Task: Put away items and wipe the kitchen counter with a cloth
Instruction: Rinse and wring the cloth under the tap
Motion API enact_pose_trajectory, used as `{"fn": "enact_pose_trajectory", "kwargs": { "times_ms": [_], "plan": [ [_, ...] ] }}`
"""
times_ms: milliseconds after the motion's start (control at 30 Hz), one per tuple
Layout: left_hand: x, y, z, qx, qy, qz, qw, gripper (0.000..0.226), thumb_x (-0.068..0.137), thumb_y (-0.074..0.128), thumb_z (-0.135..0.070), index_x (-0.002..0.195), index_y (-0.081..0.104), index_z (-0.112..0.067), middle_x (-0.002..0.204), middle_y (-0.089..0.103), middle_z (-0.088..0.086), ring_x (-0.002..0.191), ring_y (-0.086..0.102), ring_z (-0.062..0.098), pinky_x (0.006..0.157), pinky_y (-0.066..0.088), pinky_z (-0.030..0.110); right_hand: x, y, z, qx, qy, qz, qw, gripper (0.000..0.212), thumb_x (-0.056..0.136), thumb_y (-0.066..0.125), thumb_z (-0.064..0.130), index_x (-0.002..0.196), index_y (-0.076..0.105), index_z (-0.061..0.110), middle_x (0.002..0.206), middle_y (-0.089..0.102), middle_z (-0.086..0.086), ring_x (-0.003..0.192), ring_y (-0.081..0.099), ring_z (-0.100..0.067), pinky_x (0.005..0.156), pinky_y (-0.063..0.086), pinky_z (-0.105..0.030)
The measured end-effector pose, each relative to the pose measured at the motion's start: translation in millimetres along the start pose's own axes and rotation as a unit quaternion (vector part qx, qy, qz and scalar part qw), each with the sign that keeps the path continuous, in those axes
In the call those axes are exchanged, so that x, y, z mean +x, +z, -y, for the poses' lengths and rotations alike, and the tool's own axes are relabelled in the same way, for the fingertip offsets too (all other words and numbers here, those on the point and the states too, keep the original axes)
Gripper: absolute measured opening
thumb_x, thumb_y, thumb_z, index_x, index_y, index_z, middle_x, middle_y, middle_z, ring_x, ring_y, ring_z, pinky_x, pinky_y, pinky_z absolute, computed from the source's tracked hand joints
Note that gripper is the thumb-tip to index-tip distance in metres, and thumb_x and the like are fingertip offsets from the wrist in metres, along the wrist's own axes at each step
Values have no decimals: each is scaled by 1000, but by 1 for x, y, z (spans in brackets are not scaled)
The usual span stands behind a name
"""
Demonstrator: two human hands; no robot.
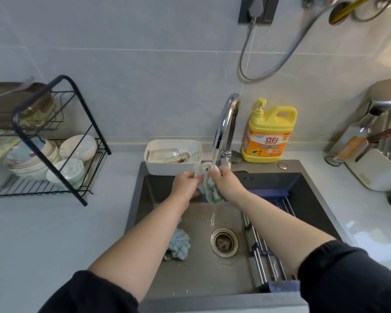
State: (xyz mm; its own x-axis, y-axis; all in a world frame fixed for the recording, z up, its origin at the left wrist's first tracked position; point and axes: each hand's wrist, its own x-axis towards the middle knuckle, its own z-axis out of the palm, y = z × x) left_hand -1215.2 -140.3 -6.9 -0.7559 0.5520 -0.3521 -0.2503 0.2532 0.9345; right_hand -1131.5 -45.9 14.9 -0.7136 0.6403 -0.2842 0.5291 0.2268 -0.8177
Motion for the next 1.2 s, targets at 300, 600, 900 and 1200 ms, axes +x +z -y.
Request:
{"fn": "enact_pose_trajectory", "kwargs": {
  "times_ms": [300, 600, 900, 1200],
  "plan": [
    [-2, -12, 1, 26, -14, 61, 998, 16, 93, 59, -15, 102, 68, -7, 92, 70, 8, 87, 66, 22, 79, 55, 35, 6, -21, -17, 15, 32, 44, 998, 44, 94, 50, 44, 103, 65, 4, 96, 69, -13, 89, 65, -28, 83, 51, -36],
    [-3, -39, -17, 366, 158, 18, 917, 34, 73, 78, -40, 70, 61, -11, 62, 53, -1, 58, 45, 12, 54, 33, 25, -1, -68, -13, 39, -2, 205, 978, 29, 85, 67, 30, 88, 60, 3, 74, 62, -4, 69, 57, -12, 61, 46, -21],
    [-2, -51, -32, 368, 152, 90, 913, 12, 93, 59, -20, 90, 68, -14, 83, 61, -3, 82, 53, 12, 69, 40, 22, -8, -85, -1, -261, -51, 210, 941, 29, 88, 62, 43, 87, 65, 14, 82, 57, 7, 84, 52, -13, 79, 40, -28],
    [-10, -50, -45, 385, 181, 63, 903, 22, 85, 68, -34, 87, 70, -11, 84, 61, 0, 76, 51, 9, 64, 36, 18, -9, -92, 6, -298, -152, 4, 942, 28, 83, 70, 33, 102, 66, 13, 95, 58, 5, 87, 54, -14, 77, 46, -28]
  ]
}}
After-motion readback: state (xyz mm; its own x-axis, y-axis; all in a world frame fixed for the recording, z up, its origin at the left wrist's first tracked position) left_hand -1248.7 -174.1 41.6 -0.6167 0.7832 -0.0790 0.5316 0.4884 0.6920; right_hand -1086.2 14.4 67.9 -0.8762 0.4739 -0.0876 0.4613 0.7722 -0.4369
